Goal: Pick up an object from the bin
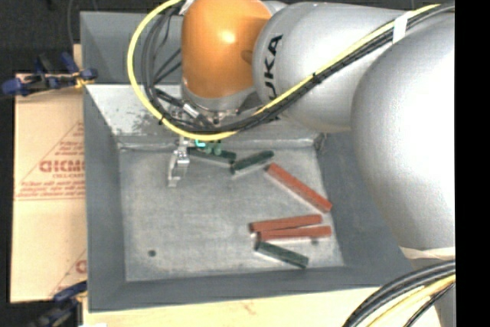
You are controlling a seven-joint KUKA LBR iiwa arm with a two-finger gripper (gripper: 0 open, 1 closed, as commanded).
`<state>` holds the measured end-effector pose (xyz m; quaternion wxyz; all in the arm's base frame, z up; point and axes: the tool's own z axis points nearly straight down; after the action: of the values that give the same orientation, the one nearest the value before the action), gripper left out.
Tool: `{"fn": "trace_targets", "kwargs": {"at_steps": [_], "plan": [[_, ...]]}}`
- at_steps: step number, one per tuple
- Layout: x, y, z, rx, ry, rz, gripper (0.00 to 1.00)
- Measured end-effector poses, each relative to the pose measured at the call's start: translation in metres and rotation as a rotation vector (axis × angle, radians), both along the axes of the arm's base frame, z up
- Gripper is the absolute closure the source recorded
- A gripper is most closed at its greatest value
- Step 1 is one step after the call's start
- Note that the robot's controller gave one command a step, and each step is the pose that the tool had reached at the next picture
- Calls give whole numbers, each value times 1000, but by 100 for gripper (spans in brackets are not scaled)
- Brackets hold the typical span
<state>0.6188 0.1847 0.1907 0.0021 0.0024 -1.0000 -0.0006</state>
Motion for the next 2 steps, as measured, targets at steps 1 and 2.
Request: {"fn": "trace_targets", "kwargs": {"at_steps": [1, 2], "plan": [[2, -1, 5, 2, -8, -3, 0], [9, -45, -13, 1, -11, 26, 0]]}}
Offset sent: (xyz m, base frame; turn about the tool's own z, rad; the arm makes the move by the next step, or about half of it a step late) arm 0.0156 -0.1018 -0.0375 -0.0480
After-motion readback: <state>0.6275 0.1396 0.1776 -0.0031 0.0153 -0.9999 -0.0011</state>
